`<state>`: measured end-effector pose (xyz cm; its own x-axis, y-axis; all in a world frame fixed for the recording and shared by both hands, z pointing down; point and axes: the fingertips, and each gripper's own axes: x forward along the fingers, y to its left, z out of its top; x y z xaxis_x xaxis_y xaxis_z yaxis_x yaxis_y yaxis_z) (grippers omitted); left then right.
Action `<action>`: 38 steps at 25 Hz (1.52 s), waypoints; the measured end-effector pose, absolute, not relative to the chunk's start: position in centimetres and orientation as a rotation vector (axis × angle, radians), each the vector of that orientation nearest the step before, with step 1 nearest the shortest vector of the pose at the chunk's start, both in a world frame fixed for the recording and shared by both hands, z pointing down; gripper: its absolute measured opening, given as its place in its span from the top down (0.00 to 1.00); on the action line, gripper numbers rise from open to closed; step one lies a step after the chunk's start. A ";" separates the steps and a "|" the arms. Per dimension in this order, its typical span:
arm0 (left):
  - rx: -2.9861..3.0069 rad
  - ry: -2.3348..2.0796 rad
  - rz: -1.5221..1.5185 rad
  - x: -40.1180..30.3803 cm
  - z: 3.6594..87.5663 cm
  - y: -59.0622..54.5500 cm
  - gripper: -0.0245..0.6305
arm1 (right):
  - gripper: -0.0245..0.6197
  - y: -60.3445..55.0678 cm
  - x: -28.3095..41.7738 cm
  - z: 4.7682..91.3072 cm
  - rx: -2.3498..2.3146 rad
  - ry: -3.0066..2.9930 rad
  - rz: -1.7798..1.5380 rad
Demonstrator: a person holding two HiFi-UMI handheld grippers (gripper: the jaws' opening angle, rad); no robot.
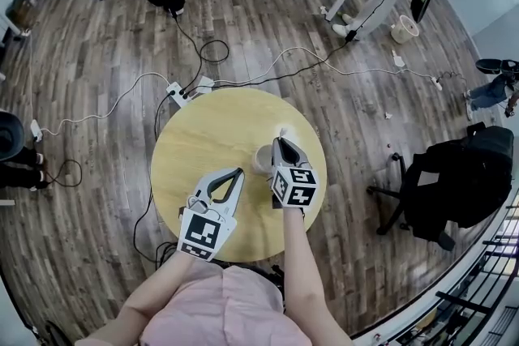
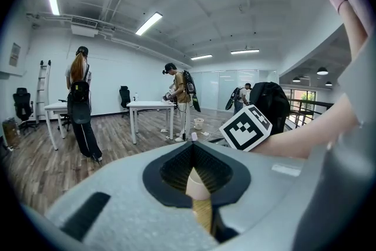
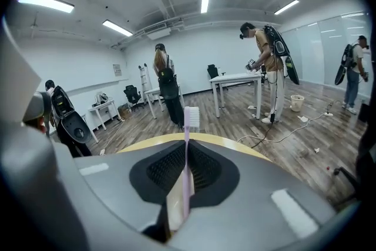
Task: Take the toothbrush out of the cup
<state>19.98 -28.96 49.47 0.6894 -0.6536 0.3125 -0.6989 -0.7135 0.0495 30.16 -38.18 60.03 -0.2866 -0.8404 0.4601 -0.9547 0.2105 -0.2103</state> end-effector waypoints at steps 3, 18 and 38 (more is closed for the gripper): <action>2.747 -1.108 0.392 19.7 48.7 -28.9 0.96 | 0.93 -37.7 30.3 57.8 1.751 -2.273 0.653; 2.861 -1.090 0.234 17.8 43.4 -27.2 0.96 | 0.93 -28.3 28.0 44.0 1.938 -2.498 0.401; 2.961 -1.099 0.044 15.6 38.7 -24.7 0.96 | 0.93 -18.9 24.3 40.8 1.993 -2.535 0.319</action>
